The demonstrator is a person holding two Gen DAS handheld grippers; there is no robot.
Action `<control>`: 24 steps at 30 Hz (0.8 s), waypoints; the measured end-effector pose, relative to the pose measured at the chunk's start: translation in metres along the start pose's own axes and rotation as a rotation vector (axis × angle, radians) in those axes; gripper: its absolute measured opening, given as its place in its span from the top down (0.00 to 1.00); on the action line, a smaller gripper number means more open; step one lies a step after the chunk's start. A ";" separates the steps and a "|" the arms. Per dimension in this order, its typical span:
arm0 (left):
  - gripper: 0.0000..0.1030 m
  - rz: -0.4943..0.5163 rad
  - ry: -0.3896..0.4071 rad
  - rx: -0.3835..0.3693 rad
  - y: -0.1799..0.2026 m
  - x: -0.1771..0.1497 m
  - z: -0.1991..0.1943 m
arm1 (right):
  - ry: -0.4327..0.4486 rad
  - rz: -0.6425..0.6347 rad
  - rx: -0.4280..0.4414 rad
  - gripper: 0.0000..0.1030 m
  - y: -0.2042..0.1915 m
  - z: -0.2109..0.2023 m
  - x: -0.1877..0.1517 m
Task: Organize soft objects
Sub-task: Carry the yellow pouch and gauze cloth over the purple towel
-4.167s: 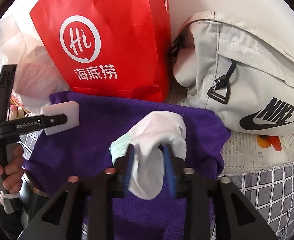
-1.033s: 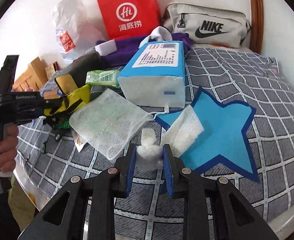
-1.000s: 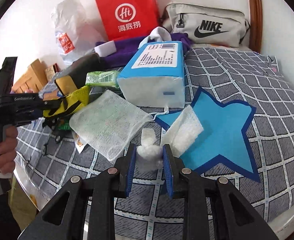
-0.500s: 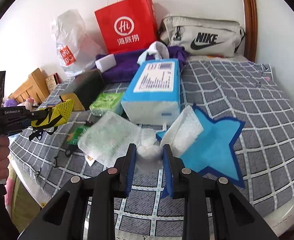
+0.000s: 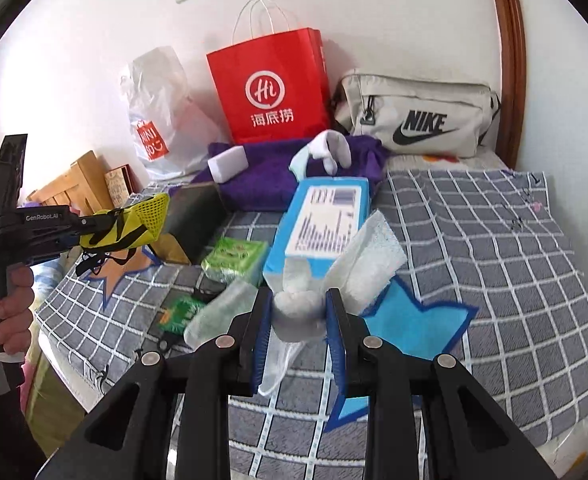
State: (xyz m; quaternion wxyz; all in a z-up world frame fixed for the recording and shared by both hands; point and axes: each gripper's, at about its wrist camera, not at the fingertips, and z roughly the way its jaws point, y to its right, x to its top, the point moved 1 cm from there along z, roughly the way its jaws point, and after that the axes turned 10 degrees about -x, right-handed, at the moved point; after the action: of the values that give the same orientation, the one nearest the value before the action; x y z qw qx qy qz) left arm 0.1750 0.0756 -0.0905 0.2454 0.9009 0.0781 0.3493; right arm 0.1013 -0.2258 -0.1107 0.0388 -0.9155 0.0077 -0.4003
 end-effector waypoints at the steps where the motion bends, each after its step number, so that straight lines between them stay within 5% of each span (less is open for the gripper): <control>1: 0.74 0.000 0.004 -0.003 0.002 0.003 0.001 | 0.003 -0.004 0.002 0.74 -0.001 0.000 0.005; 24: 0.74 0.060 0.004 0.013 0.023 0.094 0.057 | 0.102 -0.051 -0.002 0.74 -0.012 0.050 0.114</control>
State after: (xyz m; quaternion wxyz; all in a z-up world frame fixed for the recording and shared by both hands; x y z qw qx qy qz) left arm 0.2823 0.0628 -0.0591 0.2289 0.9038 0.0539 0.3576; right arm 0.2153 -0.2157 -0.0605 0.0272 -0.8939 -0.0134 -0.4473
